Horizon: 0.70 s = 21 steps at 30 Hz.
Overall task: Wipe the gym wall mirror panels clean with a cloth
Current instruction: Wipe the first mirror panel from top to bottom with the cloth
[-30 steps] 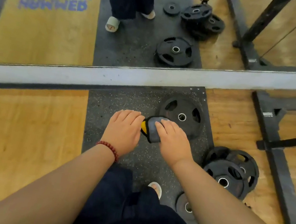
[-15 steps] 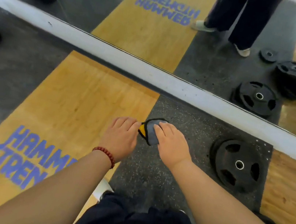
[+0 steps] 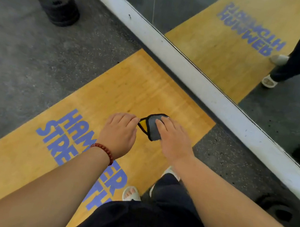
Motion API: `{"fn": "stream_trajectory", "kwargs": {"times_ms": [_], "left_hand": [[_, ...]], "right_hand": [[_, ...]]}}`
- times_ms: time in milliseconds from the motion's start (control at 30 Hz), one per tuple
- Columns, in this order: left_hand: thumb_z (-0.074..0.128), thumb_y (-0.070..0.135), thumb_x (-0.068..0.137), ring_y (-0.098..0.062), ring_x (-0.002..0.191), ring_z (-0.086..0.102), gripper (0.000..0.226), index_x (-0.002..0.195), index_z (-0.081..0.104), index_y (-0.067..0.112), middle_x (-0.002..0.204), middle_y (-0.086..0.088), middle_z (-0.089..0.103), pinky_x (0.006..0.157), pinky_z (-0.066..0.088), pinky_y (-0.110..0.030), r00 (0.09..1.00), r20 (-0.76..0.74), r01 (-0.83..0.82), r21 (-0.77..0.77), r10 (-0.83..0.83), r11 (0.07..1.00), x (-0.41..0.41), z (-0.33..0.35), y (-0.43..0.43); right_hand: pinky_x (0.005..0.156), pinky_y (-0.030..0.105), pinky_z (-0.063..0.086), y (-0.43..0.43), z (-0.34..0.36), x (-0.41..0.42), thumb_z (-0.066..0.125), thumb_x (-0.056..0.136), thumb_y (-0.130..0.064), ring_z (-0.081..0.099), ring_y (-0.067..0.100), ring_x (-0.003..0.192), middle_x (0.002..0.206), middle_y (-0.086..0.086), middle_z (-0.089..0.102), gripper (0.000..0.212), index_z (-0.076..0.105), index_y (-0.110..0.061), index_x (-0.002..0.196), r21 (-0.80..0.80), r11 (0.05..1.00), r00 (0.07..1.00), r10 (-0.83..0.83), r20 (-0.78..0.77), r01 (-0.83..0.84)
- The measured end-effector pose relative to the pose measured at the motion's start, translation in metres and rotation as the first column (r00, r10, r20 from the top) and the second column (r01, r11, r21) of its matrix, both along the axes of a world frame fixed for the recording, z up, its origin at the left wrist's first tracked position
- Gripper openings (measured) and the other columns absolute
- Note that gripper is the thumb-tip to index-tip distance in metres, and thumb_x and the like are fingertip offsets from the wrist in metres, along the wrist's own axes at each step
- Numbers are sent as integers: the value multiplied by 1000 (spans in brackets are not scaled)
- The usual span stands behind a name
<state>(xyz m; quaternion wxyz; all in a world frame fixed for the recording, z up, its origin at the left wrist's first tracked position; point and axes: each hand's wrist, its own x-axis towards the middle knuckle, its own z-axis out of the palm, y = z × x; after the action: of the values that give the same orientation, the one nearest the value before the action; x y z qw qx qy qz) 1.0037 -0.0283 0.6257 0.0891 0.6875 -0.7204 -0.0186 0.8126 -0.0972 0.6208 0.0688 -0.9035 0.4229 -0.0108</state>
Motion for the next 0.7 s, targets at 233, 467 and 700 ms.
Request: {"fn": "stream_trajectory", "kwargs": {"times_ms": [233, 467, 700], "left_hand": [[32, 29, 93, -28, 105, 64, 46, 116, 66, 8, 114, -7, 67, 91, 51, -42, 978, -17, -205, 15, 206, 979, 94, -2, -59], [46, 23, 93, -28, 105, 63, 33, 115, 66, 9, 113, -6, 67, 93, 50, -43, 916, -34, -401, -9, 400, 916, 199, 9, -164], [35, 29, 91, -27, 104, 64, 44, 113, 68, 11, 112, -4, 68, 91, 51, -43, 877, -32, -481, -30, 480, 876, 296, 17, -260]], "right_hand": [[83, 40, 57, -90, -1, 115, 92, 58, -12, 65, 30, 112, 120, 11, 67, 69, 66, -7, 122, 46, 985, 986, 167, -13, -166], [101, 42, 47, -229, 15, 233, 73, 83, -11, 49, 30, 133, 142, 12, 54, 60, 52, -8, 140, 46, 926, 925, 376, -50, -374], [105, 39, 44, -335, 22, 350, 69, 85, -10, 48, 31, 133, 142, 12, 54, 57, 52, -7, 140, 31, 862, 860, 506, -66, -505]]}}
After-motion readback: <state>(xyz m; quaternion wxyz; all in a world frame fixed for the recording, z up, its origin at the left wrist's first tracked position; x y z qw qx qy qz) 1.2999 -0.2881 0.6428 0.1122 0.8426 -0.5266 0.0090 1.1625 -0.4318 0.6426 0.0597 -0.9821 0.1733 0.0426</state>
